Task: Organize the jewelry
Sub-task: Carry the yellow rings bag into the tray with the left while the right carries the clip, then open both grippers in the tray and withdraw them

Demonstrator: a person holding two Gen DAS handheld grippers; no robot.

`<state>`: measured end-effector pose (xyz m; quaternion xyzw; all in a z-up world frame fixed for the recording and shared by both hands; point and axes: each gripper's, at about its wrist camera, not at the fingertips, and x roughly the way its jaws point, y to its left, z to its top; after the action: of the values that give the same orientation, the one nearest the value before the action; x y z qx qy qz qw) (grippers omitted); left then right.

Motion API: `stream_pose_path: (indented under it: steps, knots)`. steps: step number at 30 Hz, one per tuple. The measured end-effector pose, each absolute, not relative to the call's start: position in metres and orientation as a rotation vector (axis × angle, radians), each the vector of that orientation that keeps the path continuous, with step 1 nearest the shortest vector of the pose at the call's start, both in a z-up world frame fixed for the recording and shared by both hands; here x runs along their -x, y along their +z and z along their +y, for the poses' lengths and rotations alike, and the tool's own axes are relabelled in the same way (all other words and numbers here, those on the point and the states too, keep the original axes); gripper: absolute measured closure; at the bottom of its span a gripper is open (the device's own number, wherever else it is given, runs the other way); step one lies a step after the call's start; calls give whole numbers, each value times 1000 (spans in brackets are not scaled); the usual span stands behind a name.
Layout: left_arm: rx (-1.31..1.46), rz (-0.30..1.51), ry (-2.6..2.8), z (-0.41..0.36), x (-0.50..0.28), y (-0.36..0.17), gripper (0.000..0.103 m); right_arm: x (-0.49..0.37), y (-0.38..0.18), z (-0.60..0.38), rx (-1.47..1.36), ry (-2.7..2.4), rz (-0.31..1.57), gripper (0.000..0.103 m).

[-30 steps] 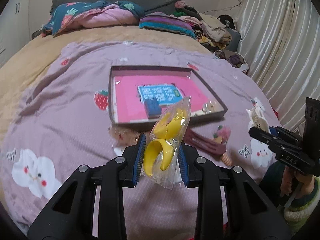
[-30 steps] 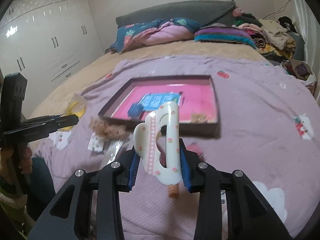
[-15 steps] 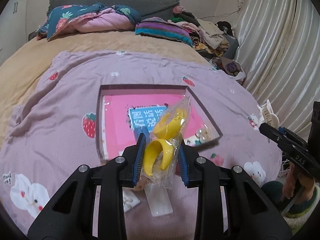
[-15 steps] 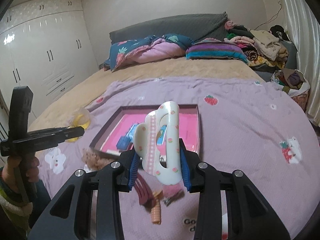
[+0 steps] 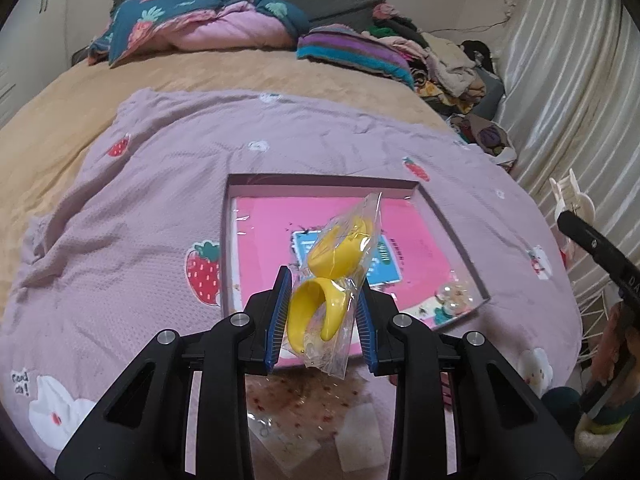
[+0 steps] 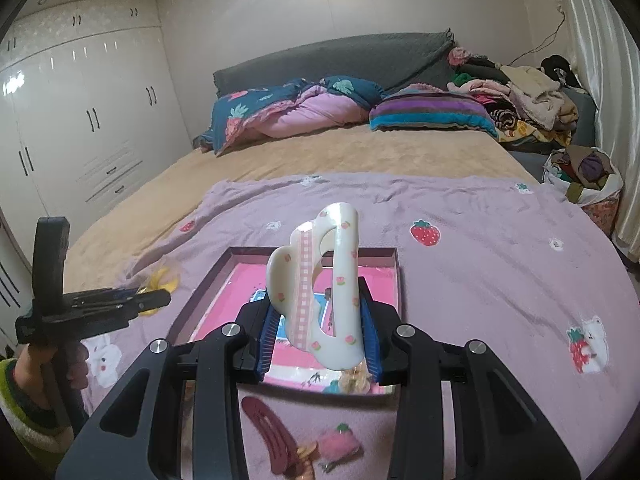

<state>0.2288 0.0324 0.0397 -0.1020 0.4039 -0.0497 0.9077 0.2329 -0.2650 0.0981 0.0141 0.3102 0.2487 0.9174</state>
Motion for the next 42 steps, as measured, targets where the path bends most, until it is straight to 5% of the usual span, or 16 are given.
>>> stream_pose_path:
  steps: [24, 36, 42]
  knots:
    - [171, 947, -63, 43, -260, -15, 80, -309, 21, -204, 65, 474, 821, 68]
    - [160, 931, -66, 42, -249, -2, 66, -320, -25, -180, 118, 460, 929, 68]
    - [167, 921, -72, 39, -249, 2, 64, -312, -28, -184, 121, 452, 925, 43]
